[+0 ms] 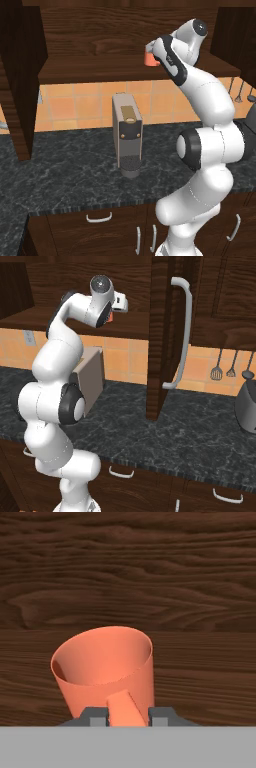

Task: Gather all objects into one cabinet and sort the glasses and bowls to opposite sides.

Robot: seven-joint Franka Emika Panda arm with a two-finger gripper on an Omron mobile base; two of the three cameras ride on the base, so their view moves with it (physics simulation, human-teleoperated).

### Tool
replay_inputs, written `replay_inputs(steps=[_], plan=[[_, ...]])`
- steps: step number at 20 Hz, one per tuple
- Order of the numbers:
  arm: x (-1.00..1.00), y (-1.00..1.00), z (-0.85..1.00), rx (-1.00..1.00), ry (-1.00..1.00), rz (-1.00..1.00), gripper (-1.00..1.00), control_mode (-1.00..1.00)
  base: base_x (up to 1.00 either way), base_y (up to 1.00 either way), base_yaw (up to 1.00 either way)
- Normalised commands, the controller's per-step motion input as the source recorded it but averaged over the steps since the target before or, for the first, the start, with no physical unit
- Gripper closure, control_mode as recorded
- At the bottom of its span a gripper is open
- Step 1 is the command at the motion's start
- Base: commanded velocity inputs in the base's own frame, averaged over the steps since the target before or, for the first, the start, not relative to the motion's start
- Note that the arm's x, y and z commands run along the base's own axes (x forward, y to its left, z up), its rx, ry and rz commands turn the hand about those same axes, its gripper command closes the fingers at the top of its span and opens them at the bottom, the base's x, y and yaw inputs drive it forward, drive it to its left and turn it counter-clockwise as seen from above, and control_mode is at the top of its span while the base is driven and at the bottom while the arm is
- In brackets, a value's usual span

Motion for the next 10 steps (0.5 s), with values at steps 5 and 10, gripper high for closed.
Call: replay_inputs(steps=[5,10], plan=[[0.0,0.0,0.0,0.0,0.0,0.0,1.0,-1.0,0.0,0.0,0.0],[-0.51,0.0,0.17,0.02,-0.13,0.0,1.0,-1.0,0.0,0.0,0.0]])
